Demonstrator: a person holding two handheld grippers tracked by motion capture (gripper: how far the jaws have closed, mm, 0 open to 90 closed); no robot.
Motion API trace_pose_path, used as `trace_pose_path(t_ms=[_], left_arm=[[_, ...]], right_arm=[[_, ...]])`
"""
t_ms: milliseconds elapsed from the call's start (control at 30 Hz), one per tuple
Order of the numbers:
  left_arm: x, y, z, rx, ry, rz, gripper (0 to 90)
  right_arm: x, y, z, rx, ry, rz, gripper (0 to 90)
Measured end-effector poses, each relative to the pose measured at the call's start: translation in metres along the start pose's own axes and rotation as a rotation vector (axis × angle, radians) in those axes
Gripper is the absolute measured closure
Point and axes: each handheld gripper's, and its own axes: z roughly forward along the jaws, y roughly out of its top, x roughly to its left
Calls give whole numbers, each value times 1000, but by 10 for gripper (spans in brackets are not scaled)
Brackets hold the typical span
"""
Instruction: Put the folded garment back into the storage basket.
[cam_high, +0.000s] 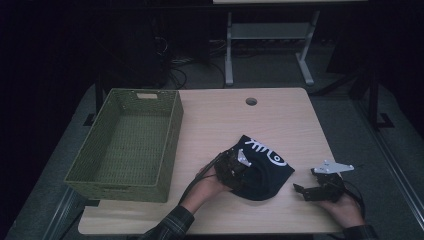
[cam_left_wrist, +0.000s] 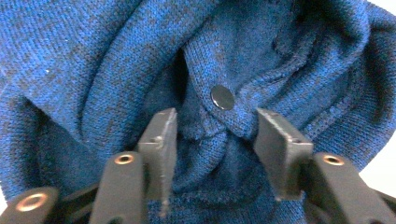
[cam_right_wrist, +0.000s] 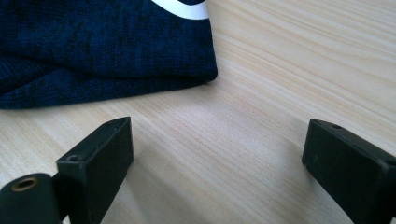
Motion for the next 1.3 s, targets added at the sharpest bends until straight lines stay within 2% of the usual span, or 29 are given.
trace_pose_path(t_ms=[33,100,333,533,600,667,833,1033,1133,1167,1300], left_arm=[[1,0,0,3,2,3,592],[1,1,0,6,6,1,639],[3,4,0,35,14,11,748],[3,4,-1,28,11,14,765],[4,4,-2,19,-2,9,767],[7,5,-8,-3,-23,-1,767],[12,7,-22,-49,-43,-20,765],[20,9,-39,-81,-55,-33,764],[21,10,-43,-98,-58,-47,765],[23,11,-47,-116,-64,-64,765],[26,13,-55,-128,-74,-63,764]], right_arm=[[0,0,0,0,0,0,85],[0,0,0,0,0,0,85],[0,0,0,0,0,0,85],[0,0,0,0,0,0,85],[0,0,0,0,0,1,85],[0,0,0,0,1,1,85],[0,0,0,-1,1,0,86],[0,0,0,-1,-1,2,85],[0,0,0,-1,-1,2,86],[0,0,0,0,-2,4,85],[0,0,0,-1,-3,4,85]])
